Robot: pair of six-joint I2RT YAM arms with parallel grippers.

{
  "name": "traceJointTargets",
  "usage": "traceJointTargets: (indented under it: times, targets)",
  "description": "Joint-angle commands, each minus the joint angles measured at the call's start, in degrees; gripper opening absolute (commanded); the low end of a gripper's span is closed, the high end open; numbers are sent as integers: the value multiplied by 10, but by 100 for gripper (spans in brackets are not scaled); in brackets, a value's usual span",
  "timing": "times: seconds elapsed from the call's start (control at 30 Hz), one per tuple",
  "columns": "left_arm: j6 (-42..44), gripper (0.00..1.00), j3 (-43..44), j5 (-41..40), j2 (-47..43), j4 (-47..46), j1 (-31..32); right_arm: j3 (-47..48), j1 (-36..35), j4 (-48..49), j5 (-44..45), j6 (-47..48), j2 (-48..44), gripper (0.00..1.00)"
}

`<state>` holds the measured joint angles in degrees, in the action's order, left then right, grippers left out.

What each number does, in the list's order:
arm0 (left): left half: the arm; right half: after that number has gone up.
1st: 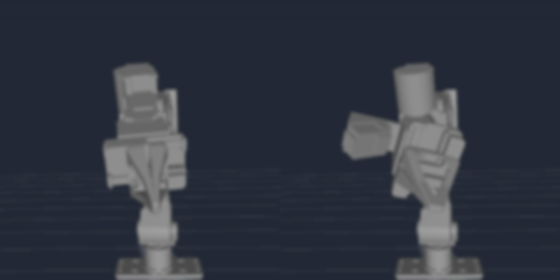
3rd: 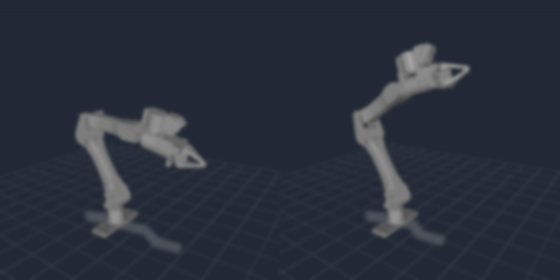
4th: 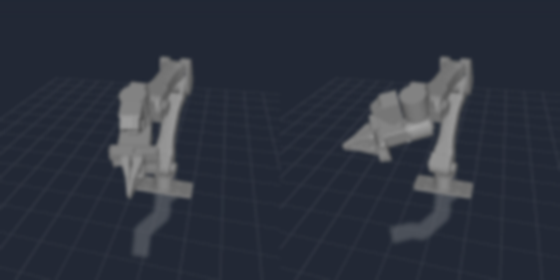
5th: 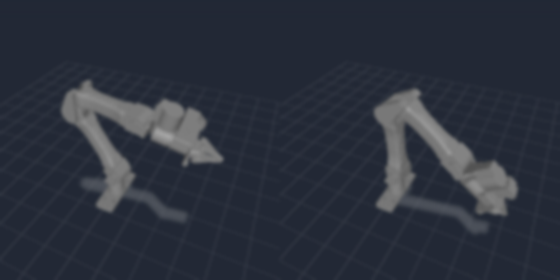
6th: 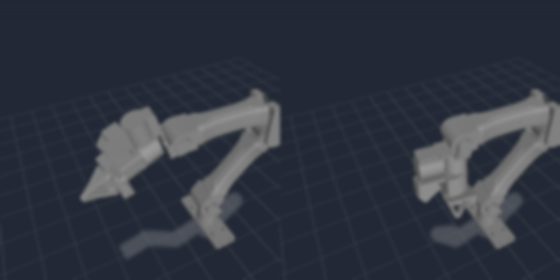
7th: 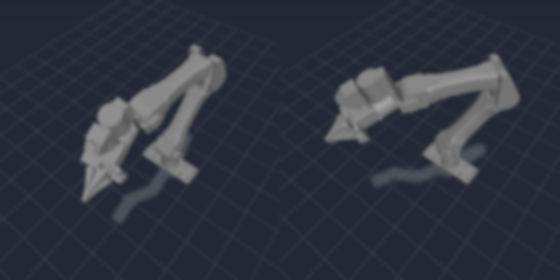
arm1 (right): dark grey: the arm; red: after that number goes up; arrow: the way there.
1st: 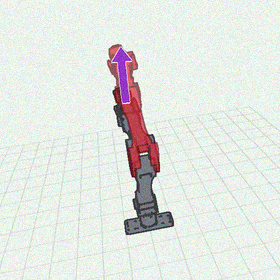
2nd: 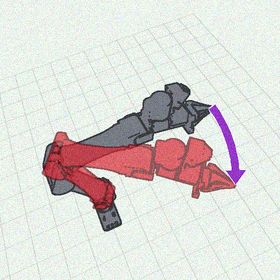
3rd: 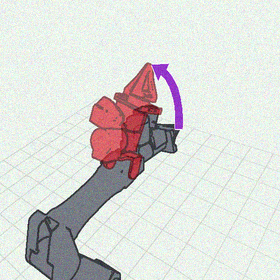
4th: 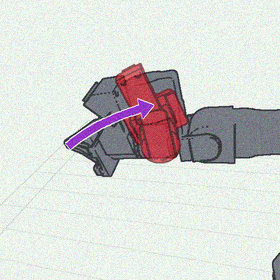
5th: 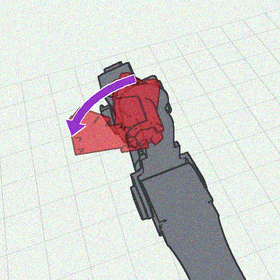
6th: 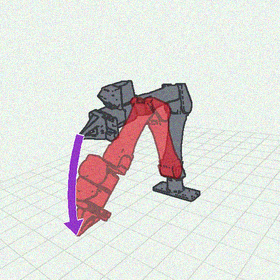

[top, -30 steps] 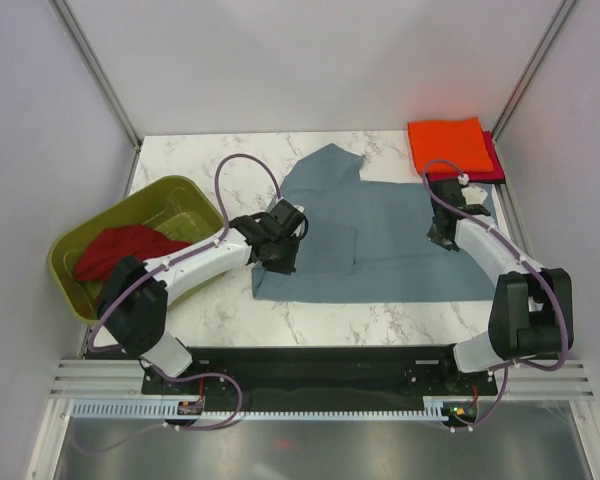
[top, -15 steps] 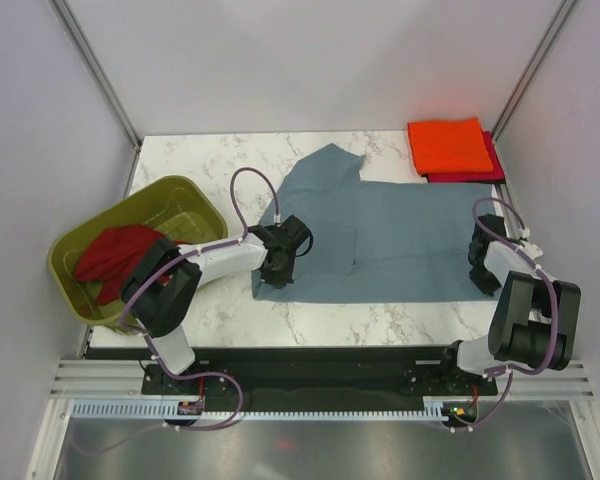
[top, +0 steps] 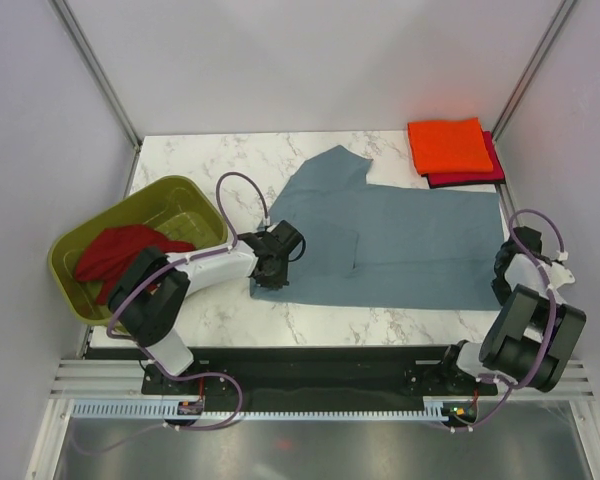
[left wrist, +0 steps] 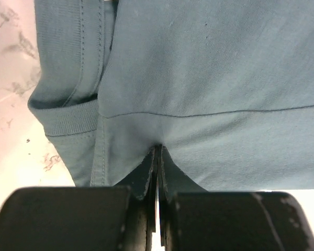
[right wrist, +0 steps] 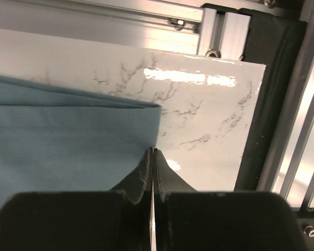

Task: Fold and stack the t-shirts
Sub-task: Fold the tshirt

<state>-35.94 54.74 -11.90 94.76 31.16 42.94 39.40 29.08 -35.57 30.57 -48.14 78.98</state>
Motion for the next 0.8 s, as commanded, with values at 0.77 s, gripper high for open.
traceJointTargets:
  times: [0.77]
  targets:
    - [-23, 2, -8, -48, 19, 39, -6, -44, 23, 35, -81, 49, -10, 0]
